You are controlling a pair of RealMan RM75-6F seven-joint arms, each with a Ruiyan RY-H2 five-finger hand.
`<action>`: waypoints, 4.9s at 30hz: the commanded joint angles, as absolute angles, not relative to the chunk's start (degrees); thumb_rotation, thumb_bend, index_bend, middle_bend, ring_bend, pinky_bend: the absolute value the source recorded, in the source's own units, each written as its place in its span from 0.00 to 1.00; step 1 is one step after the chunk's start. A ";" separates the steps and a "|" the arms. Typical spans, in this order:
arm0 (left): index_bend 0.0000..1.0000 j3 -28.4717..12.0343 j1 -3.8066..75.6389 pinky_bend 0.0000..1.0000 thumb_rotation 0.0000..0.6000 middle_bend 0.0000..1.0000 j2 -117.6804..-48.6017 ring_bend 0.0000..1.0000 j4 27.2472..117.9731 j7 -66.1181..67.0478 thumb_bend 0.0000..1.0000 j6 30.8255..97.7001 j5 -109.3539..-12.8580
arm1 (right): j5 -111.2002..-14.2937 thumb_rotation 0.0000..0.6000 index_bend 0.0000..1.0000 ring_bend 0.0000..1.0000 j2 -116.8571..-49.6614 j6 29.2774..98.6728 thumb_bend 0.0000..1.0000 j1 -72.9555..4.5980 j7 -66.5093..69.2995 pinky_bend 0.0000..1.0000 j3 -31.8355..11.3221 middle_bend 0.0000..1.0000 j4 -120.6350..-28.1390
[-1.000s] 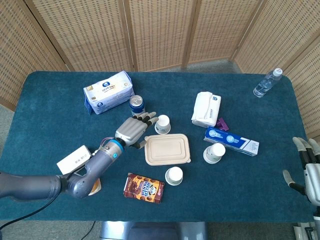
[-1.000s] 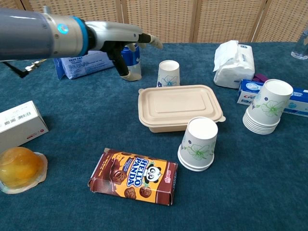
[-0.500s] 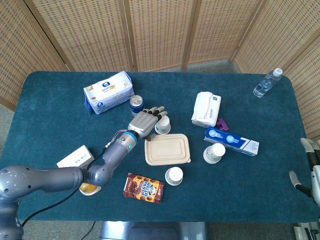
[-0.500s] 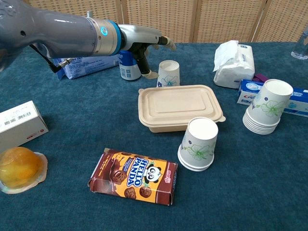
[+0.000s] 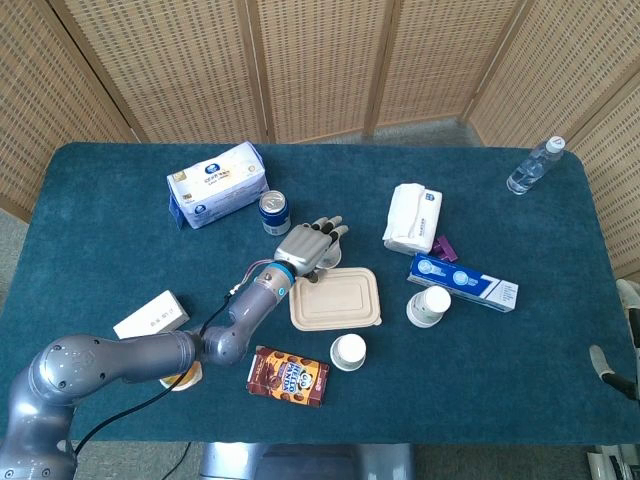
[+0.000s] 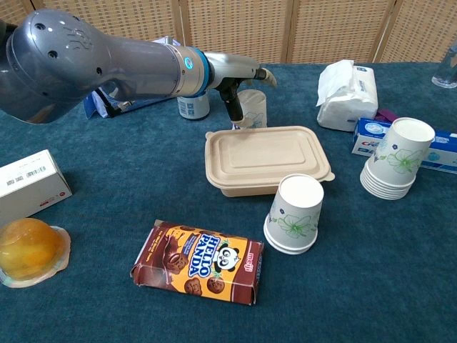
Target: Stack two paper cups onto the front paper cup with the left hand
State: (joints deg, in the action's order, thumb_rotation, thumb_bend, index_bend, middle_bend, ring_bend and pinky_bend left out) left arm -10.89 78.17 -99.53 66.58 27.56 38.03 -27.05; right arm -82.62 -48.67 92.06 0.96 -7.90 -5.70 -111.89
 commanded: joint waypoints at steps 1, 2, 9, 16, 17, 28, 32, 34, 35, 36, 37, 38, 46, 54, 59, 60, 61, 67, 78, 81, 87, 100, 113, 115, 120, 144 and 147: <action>0.07 -11.05 78.16 0.31 1.00 0.00 -100.02 0.03 65.85 27.55 0.43 38.43 -27.16 | -82.51 1.00 0.00 0.01 -48.64 92.08 0.37 1.02 -7.85 0.30 -5.73 0.14 -111.90; 0.08 -11.11 78.11 0.32 1.00 0.00 -100.12 0.05 65.64 27.52 0.43 38.51 -27.18 | -82.44 1.00 0.00 0.01 -48.61 92.11 0.37 1.04 -7.84 0.30 -5.76 0.14 -111.91; 0.15 -11.33 77.86 0.38 1.00 0.01 -100.87 0.16 63.80 27.38 0.44 37.74 -26.87 | -82.16 1.00 0.00 0.01 -48.42 92.16 0.37 1.16 -7.83 0.30 -5.90 0.14 -112.15; 0.23 -11.87 77.78 0.43 1.00 0.07 -102.10 0.24 61.93 26.99 0.44 37.45 -27.41 | -82.10 1.00 0.00 0.00 -48.24 92.30 0.37 1.33 -7.61 0.31 -5.95 0.14 -112.38; 0.24 -11.97 77.77 0.44 1.00 0.08 -102.27 0.25 61.68 26.93 0.45 37.49 -27.58 | -82.09 1.00 0.00 0.01 -48.21 92.35 0.37 1.38 -7.60 0.31 -5.96 0.14 -112.40; 0.29 -12.91 76.53 0.52 1.00 0.16 -102.47 0.33 61.97 26.10 0.45 38.85 -29.61 | -81.94 1.00 0.00 0.01 -47.85 92.78 0.37 1.82 -7.07 0.31 -6.02 0.14 -112.39; 0.31 -12.90 75.91 0.53 1.00 0.18 -102.25 0.35 62.24 26.05 0.45 39.05 -29.90 | -82.17 1.00 0.00 0.01 -48.07 92.69 0.37 1.82 -6.95 0.31 -5.93 0.14 -112.21; 0.32 -13.06 75.67 0.54 1.00 0.18 -102.19 0.35 62.31 25.93 0.45 39.04 -29.98 | -82.26 1.00 0.00 0.01 -48.19 92.68 0.37 1.81 -6.95 0.31 -5.91 0.14 -112.17; 0.32 -13.15 75.57 0.54 1.00 0.19 -102.16 0.36 62.35 25.83 0.45 39.00 -30.01 | -82.23 1.00 0.00 0.01 -48.16 92.63 0.37 1.76 -6.96 0.31 -5.97 0.14 -112.16; 0.33 -13.27 75.45 0.55 1.00 0.19 -102.13 0.36 62.35 25.70 0.45 39.00 -30.12 | -82.21 1.00 0.00 0.01 -48.15 92.59 0.37 1.74 -7.01 0.31 -5.98 0.14 -112.21; 0.33 -13.37 75.36 0.55 1.00 0.19 -102.08 0.36 62.38 25.60 0.45 39.00 -30.24 | -82.17 1.00 0.00 0.01 -48.13 92.58 0.37 1.74 -7.08 0.31 -6.00 0.14 -112.25; 0.33 -13.53 75.26 0.55 1.00 0.19 -101.97 0.36 62.50 25.42 0.45 38.97 -30.33 | -82.15 1.00 0.00 0.01 -48.09 92.61 0.37 1.75 -7.15 0.31 -6.02 0.14 -112.30; 0.33 -15.83 73.34 0.55 1.00 0.20 -97.74 0.36 68.07 22.15 0.45 39.35 -32.24 | -81.77 1.00 0.00 0.01 -48.15 92.24 0.37 1.61 -7.24 0.31 -6.12 0.14 -112.25; 0.33 -17.32 70.28 0.55 1.00 0.20 -88.66 0.36 80.35 18.81 0.45 40.13 -34.59 | -81.42 1.00 0.00 0.00 -48.55 91.21 0.37 0.98 -7.43 0.31 -6.29 0.14 -112.17; 0.33 -18.05 69.12 0.55 1.00 0.20 -84.44 0.36 85.91 16.88 0.45 40.29 -35.45 | -81.47 1.00 0.00 0.01 -48.87 90.69 0.37 0.49 -7.81 0.31 -6.43 0.14 -112.29; 0.33 -18.17 68.93 0.55 1.00 0.20 -83.56 0.36 87.13 16.51 0.45 40.37 -35.75 | -81.49 1.00 0.00 0.00 -48.93 90.59 0.37 0.39 -7.92 0.31 -6.46 0.14 -112.34; 0.33 -18.28 68.80 0.55 1.00 0.20 -82.91 0.36 88.10 16.25 0.45 40.45 -36.06 | -81.47 1.00 0.00 0.01 -48.96 90.50 0.37 0.30 -7.99 0.31 -6.50 0.14 -112.40; 0.33 -18.58 68.76 0.55 1.00 0.19 -79.61 0.36 93.70 14.71 0.45 39.65 -37.45 | -81.43 1.00 0.00 0.01 -49.17 90.25 0.37 0.01 -8.28 0.31 -6.58 0.14 -112.52; 0.33 -18.01 71.69 0.55 1.00 0.19 -78.24 0.36 99.05 12.64 0.45 36.28 -38.11 | -81.53 1.00 0.00 0.01 -48.63 91.48 0.37 1.06 -7.09 0.31 -6.25 0.14 -112.23; 0.33 -17.41 72.55 0.55 1.00 0.19 -78.15 0.36 100.04 12.19 0.45 35.19 -38.34 | -81.57 1.00 0.00 0.01 -48.66 91.66 0.37 1.22 -6.74 0.31 -6.21 0.14 -111.98; 0.33 -16.06 74.29 0.55 1.00 0.19 -78.72 0.36 101.08 11.33 0.45 33.54 -38.91 | -81.65 1.00 0.00 0.01 -48.74 91.63 0.37 1.26 -6.34 0.31 -6.19 0.14 -111.71; 0.33 -14.54 77.14 0.55 1.00 0.19 -77.66 0.36 103.03 8.54 0.45 30.99 -39.67 | -81.61 1.00 0.00 0.01 -48.45 92.53 0.37 2.08 -5.14 0.31 -6.08 0.14 -111.05; 0.32 -11.89 78.20 0.55 1.00 0.19 -72.99 0.36 106.03 6.63 0.45 29.18 -40.10 | -81.92 1.00 0.00 0.01 -48.83 92.25 0.37 1.73 -5.85 0.31 -6.23 0.14 -111.48; 0.32 -11.13 78.67 0.55 1.00 0.19 -72.72 0.36 106.11 6.80 0.45 28.87 -40.23 | -81.92 1.00 0.00 0.01 -48.90 92.30 0.37 1.80 -5.91 0.31 -6.18 0.14 -111.41; 0.32 -10.12 79.72 0.55 1.00 0.19 -73.11 0.36 105.95 6.64 0.45 29.05 -40.11 | -82.04 1.00 0.00 0.01 -48.79 92.57 0.37 1.95 -5.84 0.31 -6.19 0.14 -111.49; 0.26 -5.18 84.53 0.49 1.00 0.16 -75.41 0.31 104.05 8.91 0.45 30.58 -37.58 | -82.09 1.00 0.00 0.02 -48.61 93.41 0.37 2.74 -4.19 0.31 -6.19 0.14 -110.75; 0.11 -4.08 85.23 0.39 1.00 0.07 -75.58 0.19 104.00 10.54 0.45 31.79 -37.52 | -82.13 1.00 0.00 0.02 -48.60 93.58 0.37 2.84 -3.94 0.31 -6.23 0.14 -110.62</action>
